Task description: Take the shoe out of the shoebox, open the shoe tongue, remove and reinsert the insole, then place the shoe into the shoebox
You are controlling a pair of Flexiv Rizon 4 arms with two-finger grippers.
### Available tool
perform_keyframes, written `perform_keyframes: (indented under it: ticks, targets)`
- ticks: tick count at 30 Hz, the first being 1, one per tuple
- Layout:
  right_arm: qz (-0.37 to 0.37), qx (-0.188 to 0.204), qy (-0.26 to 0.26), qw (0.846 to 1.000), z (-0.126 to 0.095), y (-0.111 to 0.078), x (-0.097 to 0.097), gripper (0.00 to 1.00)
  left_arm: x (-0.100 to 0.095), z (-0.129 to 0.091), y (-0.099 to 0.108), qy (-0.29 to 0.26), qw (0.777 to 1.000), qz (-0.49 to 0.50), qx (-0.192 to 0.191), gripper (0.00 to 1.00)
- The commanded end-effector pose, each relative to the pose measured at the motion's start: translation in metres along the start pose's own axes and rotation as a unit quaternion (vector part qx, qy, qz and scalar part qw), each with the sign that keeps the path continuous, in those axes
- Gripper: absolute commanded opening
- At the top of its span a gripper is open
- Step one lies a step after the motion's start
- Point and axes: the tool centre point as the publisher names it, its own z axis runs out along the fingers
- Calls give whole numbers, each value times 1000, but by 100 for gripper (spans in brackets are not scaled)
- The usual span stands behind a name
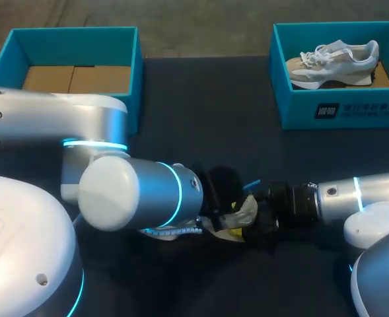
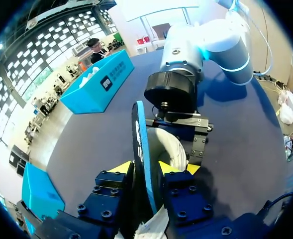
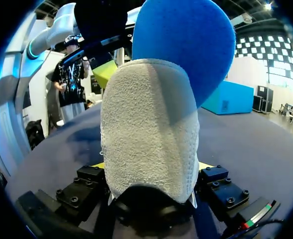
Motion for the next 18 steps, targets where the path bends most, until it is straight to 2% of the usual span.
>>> perform_keyframes:
  ticks: [1,8,11,12,13,14,16,18]
  targets:
    - [1,3,0,1000,1,2,1,0,0,4,5,0,1000,-3,8,32]
    - [1,3,0,1000,1,2,1,0,-1,13,5,5,1000,-9,9,31]
    - [1,3,0,1000,1,2,1,0,0,15,5,6,1000,-11,9,27]
    - [1,3,0,1000,1,2,1,0,0,16,5,7,1000,-11,8,24]
    - [1,3,0,1000,1,2,1,0,1,17,4,9,1000,-11,7,15]
    - [1,3,0,1000,1,2,1,0,1,18,4,11,1000,-11,6,9]
    - [1,3,0,1000,1,2,1,0,1,19,5,17,1000,-14,4,4]
    - [1,3,0,1000,1,2,1,0,1,20,5,16,1000,-14,4,4]
